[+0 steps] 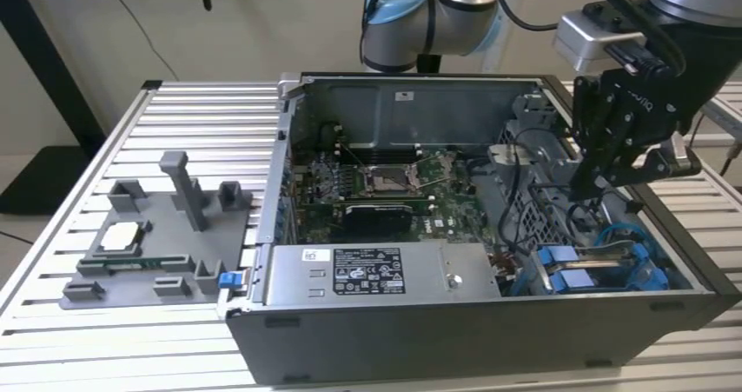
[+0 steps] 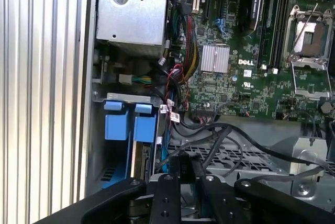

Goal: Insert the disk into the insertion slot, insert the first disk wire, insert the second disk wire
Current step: 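Insert the first disk wire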

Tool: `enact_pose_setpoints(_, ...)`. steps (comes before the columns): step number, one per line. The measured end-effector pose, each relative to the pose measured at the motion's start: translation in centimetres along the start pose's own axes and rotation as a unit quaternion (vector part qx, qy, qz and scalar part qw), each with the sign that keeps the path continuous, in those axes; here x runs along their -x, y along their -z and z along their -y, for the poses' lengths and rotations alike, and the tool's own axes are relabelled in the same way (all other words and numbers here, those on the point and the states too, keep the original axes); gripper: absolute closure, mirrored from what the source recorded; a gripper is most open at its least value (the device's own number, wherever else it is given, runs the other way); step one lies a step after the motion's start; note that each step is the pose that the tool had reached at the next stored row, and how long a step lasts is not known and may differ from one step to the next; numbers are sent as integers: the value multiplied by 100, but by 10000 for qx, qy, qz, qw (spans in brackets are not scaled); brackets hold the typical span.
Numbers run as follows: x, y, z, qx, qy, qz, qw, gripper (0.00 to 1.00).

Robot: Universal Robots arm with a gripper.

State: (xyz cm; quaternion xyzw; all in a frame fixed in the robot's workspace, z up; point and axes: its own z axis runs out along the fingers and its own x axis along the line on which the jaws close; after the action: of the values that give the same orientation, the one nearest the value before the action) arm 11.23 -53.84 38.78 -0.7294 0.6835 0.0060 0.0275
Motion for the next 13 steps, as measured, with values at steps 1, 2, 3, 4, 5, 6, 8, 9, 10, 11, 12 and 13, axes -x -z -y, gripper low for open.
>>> enact_pose_setpoints(1,0,0,-2,0,-4,0,10000,100)
enact_pose_setpoints(2,0,0,-4,-1,-7,0,10000,100)
enact_pose_setpoints(3,0,-1,-5,-1,-9,1,10000,100)
enact_pose_setpoints(4,1,0,-5,-1,-9,4,10000,100)
enact_pose_setpoints(5,1,3,-5,-1,-10,5,10000,100)
enact_pose_setpoints(6,1,9,-5,-2,-10,7,10000,100)
enact_pose_setpoints(8,1,12,-5,-2,-10,11,10000,100)
enact_pose_setpoints(9,1,12,-5,-2,-10,11,10000,100)
enact_pose_setpoints(10,1,12,-5,-2,-10,12,10000,100)
enact_pose_setpoints(11,1,12,-5,-2,-10,12,10000,100)
enact_pose_setpoints(12,1,12,-5,-2,-10,12,10000,100)
enact_pose_setpoints(13,1,12,-5,-2,-10,12,10000,100)
